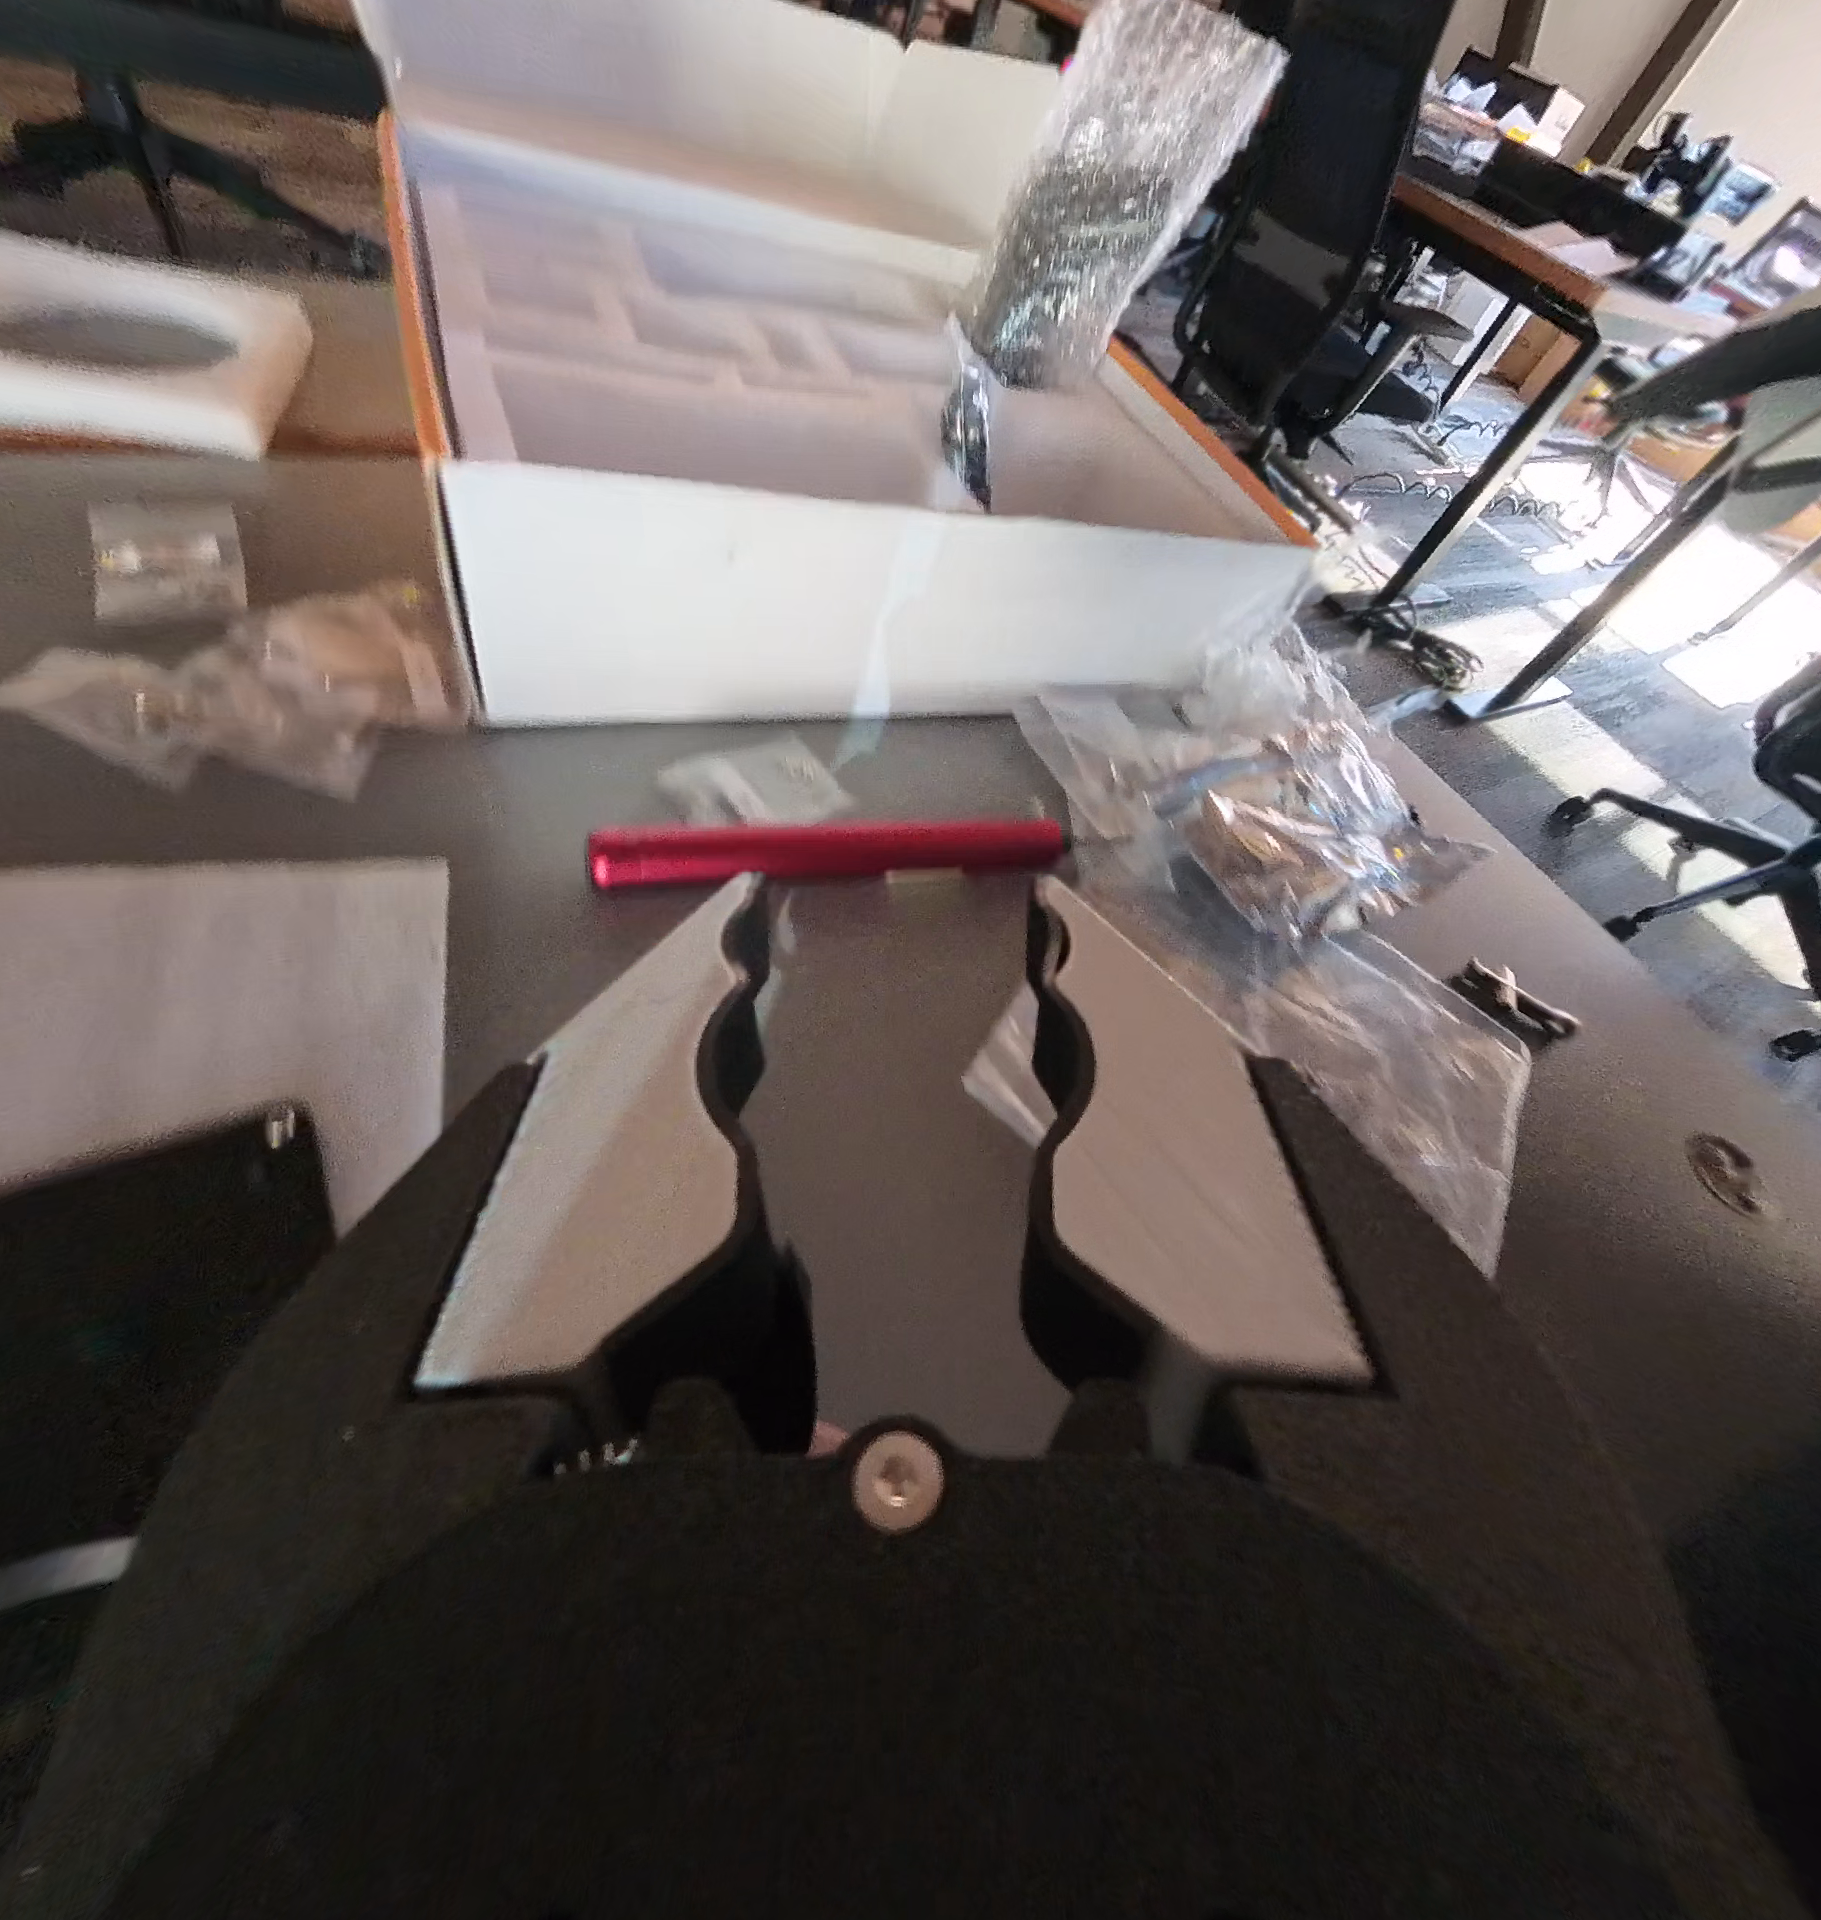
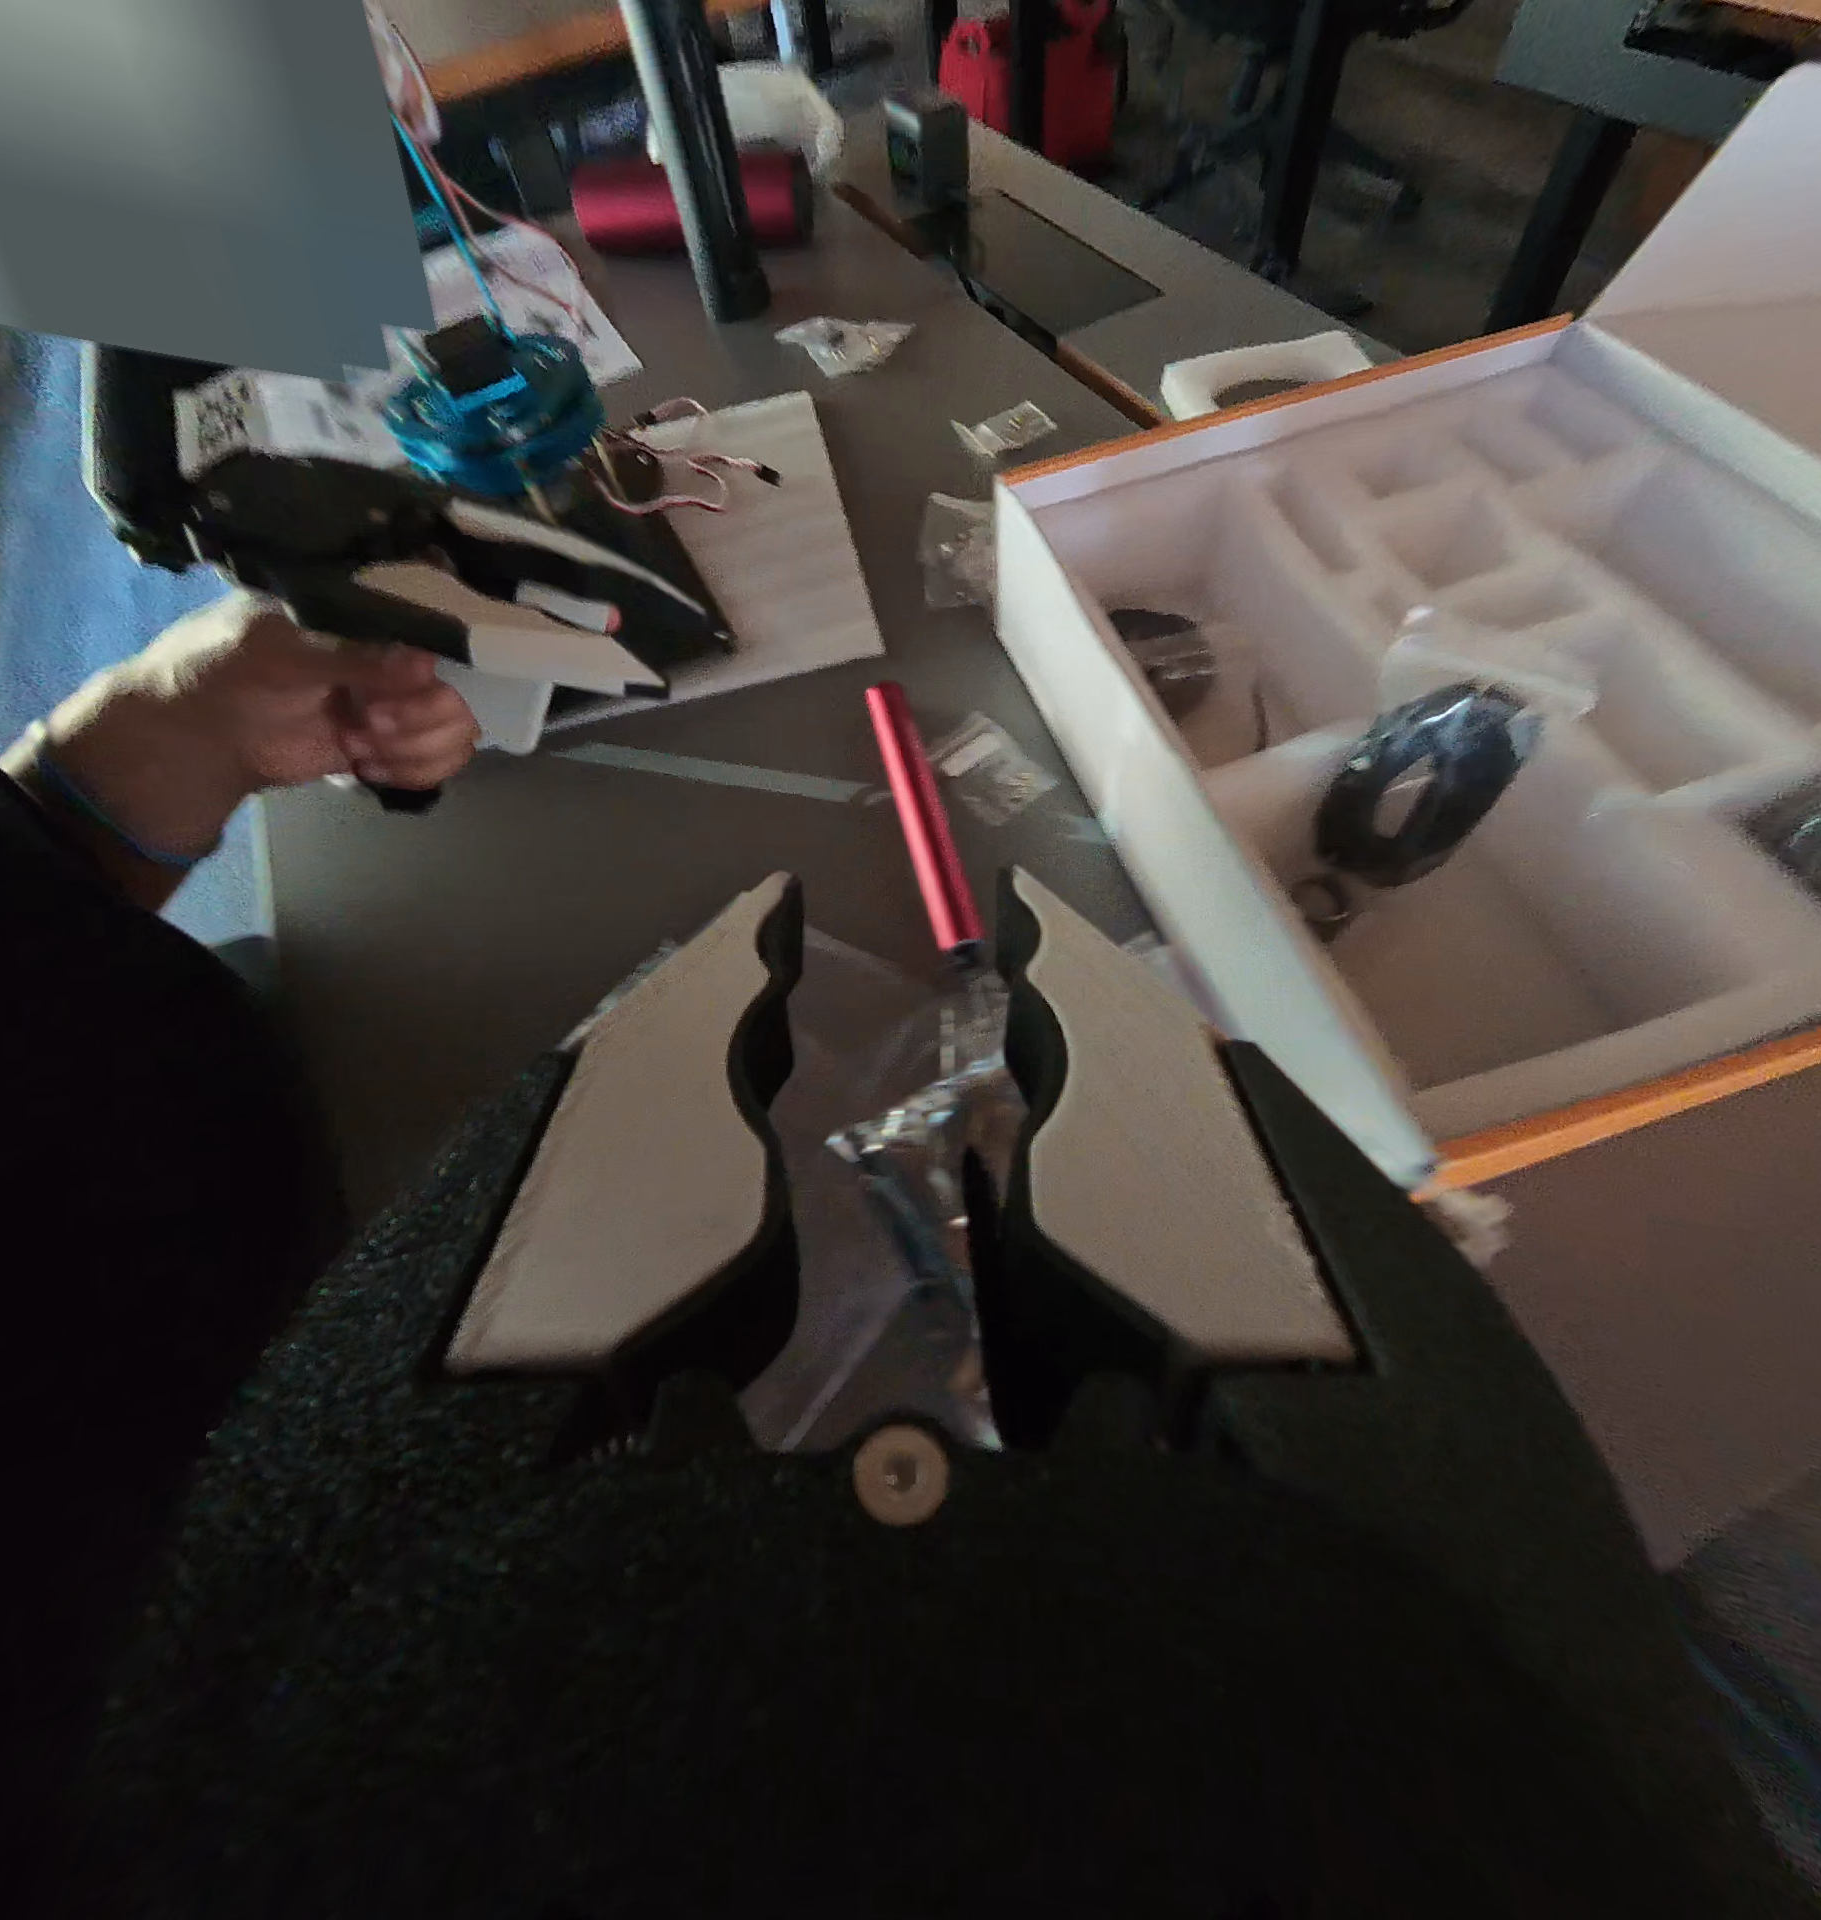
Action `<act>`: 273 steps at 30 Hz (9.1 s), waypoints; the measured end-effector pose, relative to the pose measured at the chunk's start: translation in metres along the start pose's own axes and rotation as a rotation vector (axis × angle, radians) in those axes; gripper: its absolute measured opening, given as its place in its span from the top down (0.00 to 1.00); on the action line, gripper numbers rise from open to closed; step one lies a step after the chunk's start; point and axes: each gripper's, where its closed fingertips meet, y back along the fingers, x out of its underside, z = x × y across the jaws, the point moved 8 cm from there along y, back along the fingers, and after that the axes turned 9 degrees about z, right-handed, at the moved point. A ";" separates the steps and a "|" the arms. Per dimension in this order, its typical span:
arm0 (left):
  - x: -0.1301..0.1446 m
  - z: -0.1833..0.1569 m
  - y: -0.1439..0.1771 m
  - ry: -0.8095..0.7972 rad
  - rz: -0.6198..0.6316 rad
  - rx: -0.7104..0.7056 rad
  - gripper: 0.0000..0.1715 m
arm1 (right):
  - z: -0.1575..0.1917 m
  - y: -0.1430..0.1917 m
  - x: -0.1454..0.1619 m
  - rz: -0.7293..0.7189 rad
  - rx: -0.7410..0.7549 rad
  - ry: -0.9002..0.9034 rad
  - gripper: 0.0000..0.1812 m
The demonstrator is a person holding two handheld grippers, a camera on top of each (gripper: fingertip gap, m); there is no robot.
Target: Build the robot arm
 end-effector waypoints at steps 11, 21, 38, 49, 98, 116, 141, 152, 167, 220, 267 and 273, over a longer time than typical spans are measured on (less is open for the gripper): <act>0.096 0.001 0.164 0.179 -0.064 -0.403 0.72 | 0.088 -0.014 0.056 -0.098 -0.231 -0.039 0.82; 0.166 -0.056 0.236 0.130 -0.042 -0.471 0.72 | 0.147 -0.045 0.069 -0.079 -0.436 0.055 0.79; 0.148 0.113 0.296 -0.142 0.004 0.163 0.68 | 0.247 -0.251 -0.010 0.079 -0.222 0.140 0.78; 0.178 0.125 0.343 0.269 -0.126 0.029 0.68 | 0.244 -0.270 -0.001 0.233 -0.197 0.336 0.80; 0.278 0.443 0.496 0.217 -0.162 -0.556 0.71 | 0.303 -0.273 0.003 -0.258 0.400 -0.337 0.85; 0.259 0.465 0.500 0.140 -0.206 -0.658 0.71 | 0.288 -0.268 -0.004 -0.317 0.434 -0.409 0.86; 0.213 0.540 0.502 0.175 -0.422 -0.678 0.72 | 0.264 -0.273 0.010 -0.329 0.438 -0.571 0.89; 0.213 0.543 0.503 0.165 -0.416 -0.694 0.72 | 0.264 -0.272 0.011 -0.337 0.448 -0.586 0.90; 0.142 0.488 0.464 -0.191 -0.385 -0.662 0.72 | 0.226 -0.246 -0.070 -0.111 0.213 -0.039 0.86; 0.119 0.151 0.149 -0.754 0.491 0.452 0.58 | 0.248 -0.328 -0.021 0.319 -0.195 0.449 0.69; 0.038 0.071 0.133 -1.260 0.175 0.134 0.65 | 0.227 -0.240 -0.074 0.452 0.161 0.805 0.67; 0.029 0.097 0.109 -1.155 0.383 0.109 0.65 | 0.190 -0.274 -0.080 0.418 -0.009 0.722 0.67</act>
